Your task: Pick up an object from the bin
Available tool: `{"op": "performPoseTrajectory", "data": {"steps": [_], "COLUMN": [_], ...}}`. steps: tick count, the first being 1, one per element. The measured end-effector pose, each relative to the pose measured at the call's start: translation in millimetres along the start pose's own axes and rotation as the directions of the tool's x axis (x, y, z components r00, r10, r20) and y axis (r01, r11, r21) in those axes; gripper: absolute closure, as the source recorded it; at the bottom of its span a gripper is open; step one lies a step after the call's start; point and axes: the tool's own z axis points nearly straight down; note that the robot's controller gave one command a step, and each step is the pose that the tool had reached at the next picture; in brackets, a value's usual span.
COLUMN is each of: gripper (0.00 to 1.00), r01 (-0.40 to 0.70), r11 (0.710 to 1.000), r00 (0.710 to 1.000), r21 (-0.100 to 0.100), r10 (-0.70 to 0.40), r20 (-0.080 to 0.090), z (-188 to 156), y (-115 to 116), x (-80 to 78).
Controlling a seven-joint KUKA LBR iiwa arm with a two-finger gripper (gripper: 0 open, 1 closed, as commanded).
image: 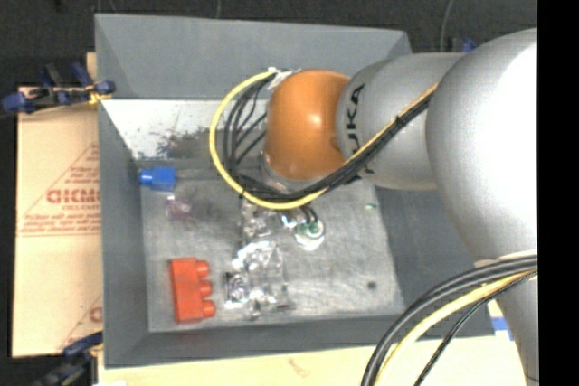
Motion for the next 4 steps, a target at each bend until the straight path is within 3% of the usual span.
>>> {"op": "performPoseTrajectory", "data": {"steps": [1,2,3,4], "gripper": [1.0,0.0,0.0,1.0], "r01": [0.416,0.413,0.779,0.777], "r11": [0.909,0.911,0.627,0.629], "r00": [0.909,0.911,0.627,0.629], "r21": [0.0,-0.001,0.007,0.009], "r10": [-0.416,-0.413,-0.779,-0.777], "r20": [0.002,0.002,0.006,0.012], "z": [-33.1,-32.7,17.7,15.2], "y": [36.3,36.3,54.6,56.4], "x": [59.4,59.1,69.8,67.9]}}
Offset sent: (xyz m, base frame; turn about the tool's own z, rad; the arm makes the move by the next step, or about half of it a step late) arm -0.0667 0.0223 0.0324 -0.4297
